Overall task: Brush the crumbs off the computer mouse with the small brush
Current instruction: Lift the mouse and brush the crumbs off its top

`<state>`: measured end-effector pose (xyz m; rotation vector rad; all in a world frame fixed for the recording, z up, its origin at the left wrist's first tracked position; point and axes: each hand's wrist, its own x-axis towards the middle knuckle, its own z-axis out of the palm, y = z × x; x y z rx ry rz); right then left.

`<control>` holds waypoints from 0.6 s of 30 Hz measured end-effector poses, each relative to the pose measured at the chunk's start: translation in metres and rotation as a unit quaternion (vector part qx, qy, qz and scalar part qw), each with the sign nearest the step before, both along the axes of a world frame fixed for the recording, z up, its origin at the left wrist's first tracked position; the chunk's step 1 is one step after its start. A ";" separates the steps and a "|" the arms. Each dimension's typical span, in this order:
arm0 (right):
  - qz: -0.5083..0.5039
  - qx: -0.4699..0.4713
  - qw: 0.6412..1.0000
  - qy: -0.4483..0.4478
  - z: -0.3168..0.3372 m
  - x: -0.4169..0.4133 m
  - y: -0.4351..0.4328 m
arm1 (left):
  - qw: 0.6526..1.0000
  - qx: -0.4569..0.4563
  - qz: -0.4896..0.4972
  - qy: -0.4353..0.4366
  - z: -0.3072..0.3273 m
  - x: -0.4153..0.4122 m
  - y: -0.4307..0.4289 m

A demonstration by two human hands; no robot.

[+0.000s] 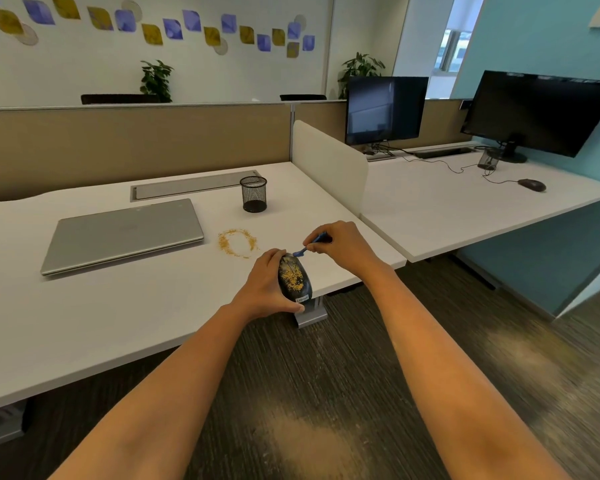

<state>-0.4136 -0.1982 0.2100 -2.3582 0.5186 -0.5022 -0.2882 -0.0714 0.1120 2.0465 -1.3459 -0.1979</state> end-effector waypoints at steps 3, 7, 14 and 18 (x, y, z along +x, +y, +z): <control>0.027 -0.003 0.999 0.036 0.003 -0.004 -0.001 | 1.000 0.005 0.005 -0.003 0.001 0.004 0.004; 0.038 0.005 0.998 0.042 0.007 -0.010 -0.006 | 1.000 0.011 0.012 -0.004 0.000 0.008 0.008; -0.001 -0.004 1.000 -0.013 0.006 0.005 -0.002 | 1.000 0.009 -0.013 -0.001 0.001 -0.003 0.003; 0.007 0.002 1.000 0.012 0.005 0.009 0.000 | 1.000 0.006 -0.018 0.002 0.002 -0.004 0.003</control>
